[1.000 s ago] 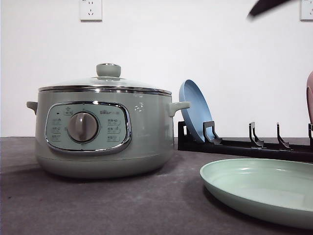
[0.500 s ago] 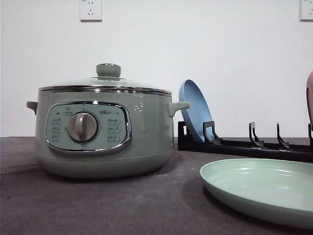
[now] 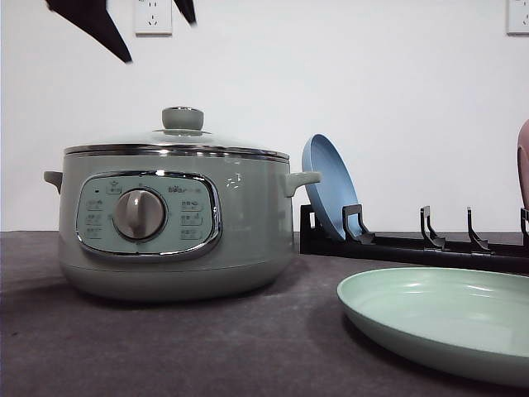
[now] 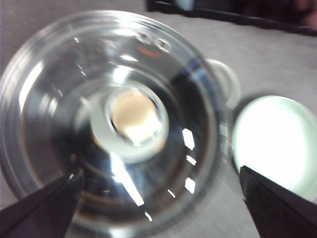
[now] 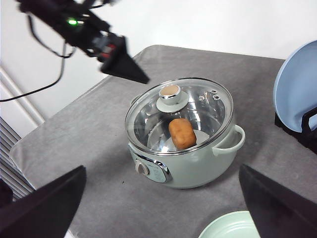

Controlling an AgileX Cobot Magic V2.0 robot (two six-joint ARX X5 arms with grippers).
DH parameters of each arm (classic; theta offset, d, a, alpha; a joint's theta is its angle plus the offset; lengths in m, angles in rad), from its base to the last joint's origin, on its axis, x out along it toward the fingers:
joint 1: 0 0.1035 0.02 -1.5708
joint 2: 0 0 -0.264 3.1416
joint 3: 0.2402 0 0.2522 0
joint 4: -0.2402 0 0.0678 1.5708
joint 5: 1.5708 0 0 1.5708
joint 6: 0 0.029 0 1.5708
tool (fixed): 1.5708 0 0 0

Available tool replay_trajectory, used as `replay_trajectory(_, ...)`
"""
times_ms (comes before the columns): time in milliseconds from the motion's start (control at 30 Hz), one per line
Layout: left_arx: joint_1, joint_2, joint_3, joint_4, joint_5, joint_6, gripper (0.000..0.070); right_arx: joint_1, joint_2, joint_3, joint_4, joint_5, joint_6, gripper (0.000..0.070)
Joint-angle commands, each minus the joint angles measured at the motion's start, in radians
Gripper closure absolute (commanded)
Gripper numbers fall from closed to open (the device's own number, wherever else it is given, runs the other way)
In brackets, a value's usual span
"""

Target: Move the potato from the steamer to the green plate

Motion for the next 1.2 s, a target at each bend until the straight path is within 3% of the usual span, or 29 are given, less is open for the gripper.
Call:
replay_trajectory(0,-0.012,0.047,0.046,0.002,-0.028,0.015,0.0078,0.007,0.005,0.015,0.006,0.000,-0.008,0.0076)
replay_trajectory(133,-0.027,0.116,0.061,0.009,-0.088,0.027,0.0078,0.007,0.005,0.015,0.005,0.000,-0.008,0.0076)
replay_trajectory(433,-0.037,0.197,0.061,0.053,-0.088,0.044,0.0080,0.007,0.005,0.015,0.002,0.000,-0.011,0.0076)
replay_trajectory(567,-0.037,0.199,0.061,0.058,-0.088,0.046,0.0152,0.007,0.005,0.015,-0.013,0.000,-0.012,0.0076)
replay_trajectory(767,-0.037,0.199,0.061,0.057,-0.088,0.047,0.0165,0.007,0.005,0.015,-0.019,0.000,-0.015,0.0076)
replay_trajectory(833,-0.037,0.200,0.061,0.060,-0.088,0.051,0.0200,0.007,0.005,0.015,-0.019,0.000,-0.015,0.0076)
replay_trajectory(1167,-0.037,0.210,0.061,0.065,-0.088,0.052,0.0204,0.007,0.005,0.015,-0.019,0.000,-0.014,0.0076)
